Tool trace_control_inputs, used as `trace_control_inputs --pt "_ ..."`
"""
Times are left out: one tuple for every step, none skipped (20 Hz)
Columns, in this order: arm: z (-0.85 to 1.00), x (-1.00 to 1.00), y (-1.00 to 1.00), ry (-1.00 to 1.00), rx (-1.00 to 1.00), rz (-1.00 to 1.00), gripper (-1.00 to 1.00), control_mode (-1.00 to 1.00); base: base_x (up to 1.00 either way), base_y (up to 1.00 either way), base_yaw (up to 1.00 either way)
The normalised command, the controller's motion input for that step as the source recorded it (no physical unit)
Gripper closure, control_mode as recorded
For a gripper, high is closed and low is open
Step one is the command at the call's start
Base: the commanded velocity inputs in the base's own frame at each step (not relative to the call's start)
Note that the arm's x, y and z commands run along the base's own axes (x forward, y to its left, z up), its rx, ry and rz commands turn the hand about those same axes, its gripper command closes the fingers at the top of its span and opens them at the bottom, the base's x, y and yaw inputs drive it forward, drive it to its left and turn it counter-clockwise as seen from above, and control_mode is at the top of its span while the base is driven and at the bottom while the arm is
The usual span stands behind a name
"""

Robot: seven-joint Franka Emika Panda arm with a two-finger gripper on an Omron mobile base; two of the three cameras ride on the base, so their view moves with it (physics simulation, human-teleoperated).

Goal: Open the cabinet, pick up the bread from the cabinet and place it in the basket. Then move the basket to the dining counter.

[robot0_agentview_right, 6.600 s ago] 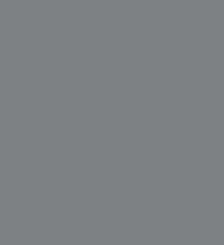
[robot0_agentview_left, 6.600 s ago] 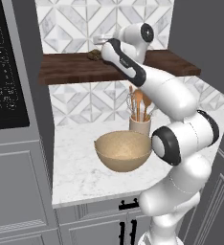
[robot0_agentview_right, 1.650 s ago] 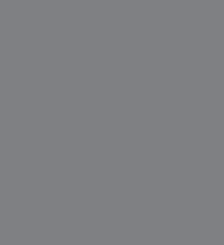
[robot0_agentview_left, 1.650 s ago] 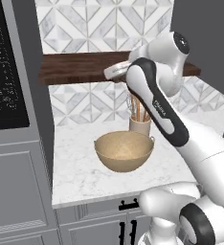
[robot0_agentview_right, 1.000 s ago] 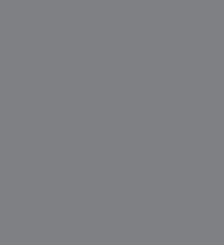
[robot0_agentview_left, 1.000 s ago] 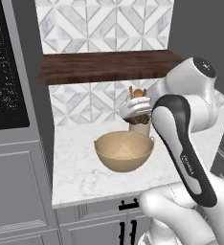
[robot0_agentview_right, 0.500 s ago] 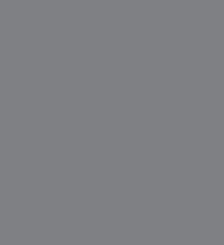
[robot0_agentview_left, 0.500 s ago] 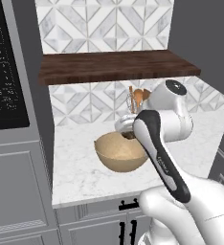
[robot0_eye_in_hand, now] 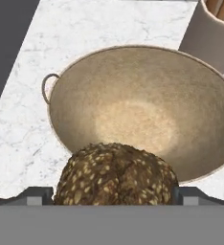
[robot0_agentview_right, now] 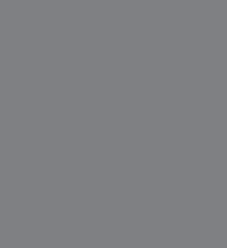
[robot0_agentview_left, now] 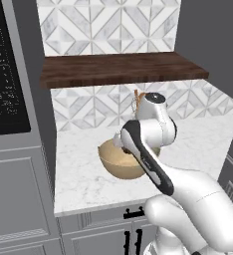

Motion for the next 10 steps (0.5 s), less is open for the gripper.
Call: trace_control_inputs --pt "-0.64 0.75 0.00 0.09 -0.07 0.00 1.00 -1.00 0.00 0.00 0.00" --pt "-0.58 0.76 0.00 0.07 -0.06 0.00 1.00 -1.00 0.00 0.00 0.00" --pt "-0.55 0.66 0.00 0.04 -0.08 0.00 1.00 -1.00 0.00 0.00 0.00" --pt "-0.68 0.47 0.00 0.04 -0.09 0.00 1.00 -1.00 0.00 0.00 0.00" --pt "-0.74 0.37 0.01 0.06 -0.09 0.00 1.00 -1.00 0.00 0.00 0.00" --pt "-0.66 0.34 0.00 0.05 -0.08 0.00 1.00 -1.00 0.00 0.00 0.00" --pt "-0.57 0.42 0.00 0.02 -0.08 0.00 1.00 -1.00 0.00 0.00 0.00" --pt "-0.46 0.54 0.00 0.02 -0.07 0.00 1.00 -1.00 0.00 0.00 0.00" --pt "-0.44 0.59 0.00 0.02 -0.07 0.00 1.00 -1.00 0.00 0.00 0.00" --pt "-0.39 0.54 0.00 0.02 -0.07 0.00 1.00 -1.00 0.00 0.00 0.00"
